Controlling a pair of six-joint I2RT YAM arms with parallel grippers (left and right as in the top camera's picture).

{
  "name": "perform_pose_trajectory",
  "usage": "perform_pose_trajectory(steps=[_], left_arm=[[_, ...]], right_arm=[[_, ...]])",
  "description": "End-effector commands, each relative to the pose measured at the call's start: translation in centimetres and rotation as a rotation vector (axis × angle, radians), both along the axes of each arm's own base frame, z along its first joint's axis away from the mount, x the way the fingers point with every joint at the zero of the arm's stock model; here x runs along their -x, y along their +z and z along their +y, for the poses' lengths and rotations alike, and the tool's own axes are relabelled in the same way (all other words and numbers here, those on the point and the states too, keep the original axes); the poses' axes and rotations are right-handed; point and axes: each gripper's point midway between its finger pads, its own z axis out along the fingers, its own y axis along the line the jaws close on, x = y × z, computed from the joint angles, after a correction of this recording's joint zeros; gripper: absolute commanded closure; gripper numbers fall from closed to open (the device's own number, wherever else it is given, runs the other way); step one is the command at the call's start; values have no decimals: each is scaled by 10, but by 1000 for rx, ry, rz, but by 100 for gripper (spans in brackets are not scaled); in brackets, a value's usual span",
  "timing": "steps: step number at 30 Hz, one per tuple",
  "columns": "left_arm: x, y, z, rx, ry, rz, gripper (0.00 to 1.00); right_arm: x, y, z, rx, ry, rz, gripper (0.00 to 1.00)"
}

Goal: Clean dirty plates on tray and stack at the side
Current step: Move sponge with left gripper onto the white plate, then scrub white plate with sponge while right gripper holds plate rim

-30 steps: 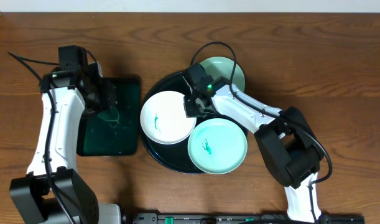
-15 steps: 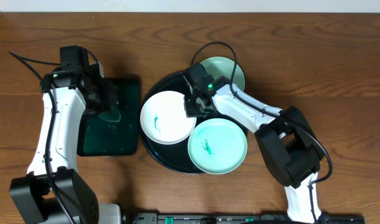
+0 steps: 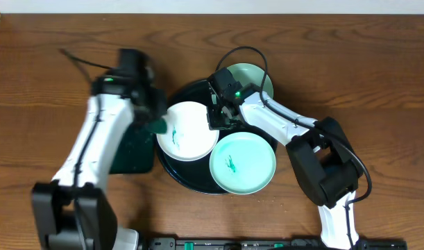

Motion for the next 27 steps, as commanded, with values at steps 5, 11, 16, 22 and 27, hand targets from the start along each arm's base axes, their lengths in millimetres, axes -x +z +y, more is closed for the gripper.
perform_pose_trajectory(steps=[5, 11, 16, 22, 27], left_arm=[[11, -74, -10, -150, 141, 192, 93], [20, -109, -13, -211, 149, 278, 93], [26, -133, -29, -181, 86, 330, 93], [32, -127, -103, 194, -401, 304, 93], [29, -126, -105, 216, -462, 277, 93]], right_arm=[[-2, -6, 1, -4, -1, 16, 99], [-2, -8, -1, -2, -5, 20, 99], [-3, -8, 0, -5, -5, 15, 99], [-3, -7, 0, -6, -5, 14, 99], [-3, -7, 0, -6, -5, 14, 99]])
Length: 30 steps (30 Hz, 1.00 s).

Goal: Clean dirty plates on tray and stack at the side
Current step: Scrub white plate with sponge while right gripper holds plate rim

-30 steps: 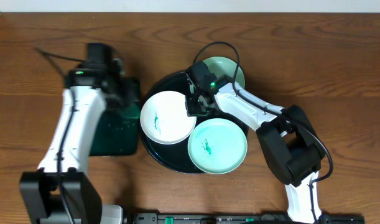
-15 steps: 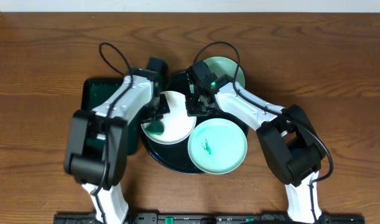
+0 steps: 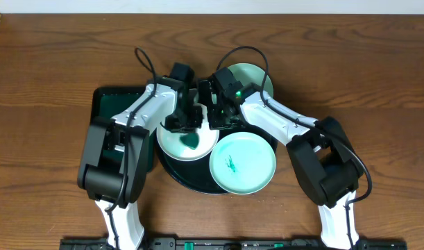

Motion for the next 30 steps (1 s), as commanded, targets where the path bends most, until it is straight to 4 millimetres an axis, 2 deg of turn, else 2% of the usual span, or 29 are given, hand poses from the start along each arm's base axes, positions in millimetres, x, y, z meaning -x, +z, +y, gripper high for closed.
perform_pose_trajectory(steps=[1, 3, 6, 8, 10, 13, 16, 19, 20, 23, 25, 27, 30], left_arm=[[15, -23, -8, 53, -79, 65, 93], [4, -28, 16, -66, 51, 51, 93], [-8, -32, 74, -334, 379, 19, 93], [-6, -30, 98, -449, 531, 10, 93], [-2, -27, 111, -511, 599, 10, 93], [6, -27, 112, -527, 594, 35, 93], [17, -29, 90, -440, 451, 102, 93], [28, -29, 52, -267, 270, 164, 93], [33, -27, 24, -128, 147, 185, 93], [35, -18, -10, 71, 13, 181, 93], [27, -18, -11, 88, 14, 151, 93], [14, -22, 0, 43, 54, 110, 93], [-3, -31, 43, -169, 230, 53, 93]], right_arm=[[-3, -8, 1, 0, -3, 8, 99], [-2, -8, 1, 0, -1, 8, 99], [-2, -8, 1, 0, 0, 8, 99], [-2, -8, 1, 1, 0, 8, 99], [-2, -8, 1, 0, 0, 8, 99], [-2, -8, 1, 0, 0, 7, 99], [-2, -8, 2, 0, 0, 8, 99], [-2, -7, 2, 0, 0, 7, 99], [-2, -7, 2, 0, 0, 7, 99], [-2, -8, 2, 0, 0, 8, 99], [-2, -8, 1, 0, 0, 7, 99], [-2, -8, 1, 0, 0, 7, 99], [-3, -7, 2, -1, 0, 6, 99]])
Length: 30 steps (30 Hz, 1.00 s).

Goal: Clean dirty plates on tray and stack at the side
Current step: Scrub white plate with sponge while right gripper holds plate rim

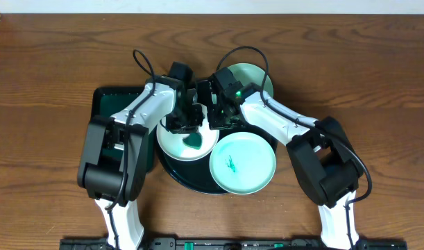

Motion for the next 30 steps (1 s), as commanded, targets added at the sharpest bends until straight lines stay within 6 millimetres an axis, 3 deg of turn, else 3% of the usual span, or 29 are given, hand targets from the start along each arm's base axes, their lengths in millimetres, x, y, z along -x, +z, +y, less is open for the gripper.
perform_pose_trajectory(steps=[1, 4, 6, 9, 14, 18, 22, 27, 30], left_arm=[[-4, -32, 63, -301, 224, 17, 93], [-3, -28, 106, -500, 439, 5, 93], [2, -28, 111, -516, 458, 24, 93], [20, -30, 82, -381, 312, 121, 93], [40, -19, 9, 5, 6, 193, 93], [44, -13, -13, 120, -115, 173, 93], [25, -24, 8, -24, -49, 105, 93], [-5, -30, 86, -468, 307, -23, 93], [-12, -24, 108, -597, 426, -83, 93]], right_arm=[[-2, -7, 2, 0, -1, 7, 99], [-2, -7, 2, 0, -1, 7, 99], [-2, -7, 2, -1, -1, 7, 99], [-3, -7, 2, -1, -1, 5, 99], [-3, -7, 2, -2, -1, 5, 99], [-3, -7, 2, -1, -1, 6, 99], [-2, -7, 2, -1, -1, 7, 99], [-2, -7, 2, 0, -1, 7, 99], [-3, -7, 2, 0, -1, 6, 99]])
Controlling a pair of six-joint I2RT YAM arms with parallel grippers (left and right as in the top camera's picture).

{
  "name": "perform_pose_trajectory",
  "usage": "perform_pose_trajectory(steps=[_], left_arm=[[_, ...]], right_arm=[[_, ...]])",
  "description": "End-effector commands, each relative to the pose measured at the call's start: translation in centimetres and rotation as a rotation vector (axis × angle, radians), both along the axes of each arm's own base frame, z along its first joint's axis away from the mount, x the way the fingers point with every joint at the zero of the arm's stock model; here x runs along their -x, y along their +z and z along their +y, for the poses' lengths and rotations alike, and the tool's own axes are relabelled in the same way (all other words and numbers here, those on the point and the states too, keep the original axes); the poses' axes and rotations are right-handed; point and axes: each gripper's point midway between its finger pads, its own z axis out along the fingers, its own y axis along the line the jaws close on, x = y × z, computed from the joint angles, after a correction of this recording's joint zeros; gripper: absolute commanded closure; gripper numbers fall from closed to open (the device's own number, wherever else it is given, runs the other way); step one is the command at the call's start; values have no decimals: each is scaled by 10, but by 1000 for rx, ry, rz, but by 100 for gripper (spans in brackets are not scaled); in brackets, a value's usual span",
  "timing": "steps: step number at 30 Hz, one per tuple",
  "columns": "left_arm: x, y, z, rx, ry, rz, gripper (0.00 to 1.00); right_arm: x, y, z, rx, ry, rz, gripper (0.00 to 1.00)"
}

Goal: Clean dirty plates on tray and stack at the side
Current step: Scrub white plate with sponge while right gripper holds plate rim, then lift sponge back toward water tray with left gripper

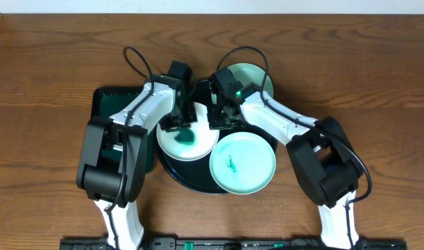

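Observation:
A round dark tray [171, 169] holds a white plate [168, 144] and a mint plate [243, 163] with a green scribble. My left gripper [185, 130] is shut on a green sponge [187, 135] pressed onto the white plate's upper middle. My right gripper [217, 117] sits at that plate's right rim, apparently shut on it. A second mint plate [253, 75] lies behind the tray, partly hidden by the right arm.
A dark green rectangular tray [118, 104] lies left of the round tray, mostly under the left arm. Cables loop above both wrists. Bare wooden table surrounds everything.
The sponge in my left gripper has shifted slightly up and left on the white plate. The right gripper stays at the rim.
At first the left gripper held the sponge by the white plate's left rim, green marks showing on the plate. Then the sponge was down on the plate's middle, where it has shifted position at each moment. The right gripper stayed at the rim throughout.

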Motion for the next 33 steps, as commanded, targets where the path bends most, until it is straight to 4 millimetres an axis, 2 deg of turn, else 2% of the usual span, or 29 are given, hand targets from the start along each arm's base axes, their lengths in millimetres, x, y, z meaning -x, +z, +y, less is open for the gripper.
perform_pose_trajectory(steps=[1, 3, 8, 11, 13, 16, 18, 19, 24, 26, 29, 33], left_arm=[[3, -21, 66, -342, 208, -25, 93], [7, -23, 58, -297, 186, 5, 93], [15, -24, 4, 12, -46, 87, 93], [3, -2, -23, 191, -136, 47, 93], [-10, 20, -28, 257, -140, -7, 93], [-39, 72, -4, 266, -86, -155, 93], [-45, 92, 15, 237, -45, -209, 93], [-47, 105, 32, 200, -7, -241, 93], [-31, 151, 102, 58, 136, -320, 93], [-24, 162, 116, 50, 173, -330, 93], [-15, 168, 134, 42, 223, -330, 93], [-7, 165, 147, 36, 262, -303, 93]], right_arm=[[-2, -7, 1, 0, -1, 7, 99], [-2, -7, 2, 0, -1, 7, 99], [-2, -7, 2, 0, -1, 7, 99], [-2, -7, 1, 1, 0, 9, 99], [-1, -8, 1, 3, 0, 12, 99], [0, -8, 0, 6, 0, 15, 99], [0, -8, 0, 7, 0, 16, 99], [0, -8, 0, 7, -1, 17, 99], [1, -7, 0, 6, 3, 16, 99], [1, -3, 2, 3, 22, 4, 99], [-1, 14, 7, 1, 69, -44, 99], [-9, 49, -3, 93, 78, -186, 99]])
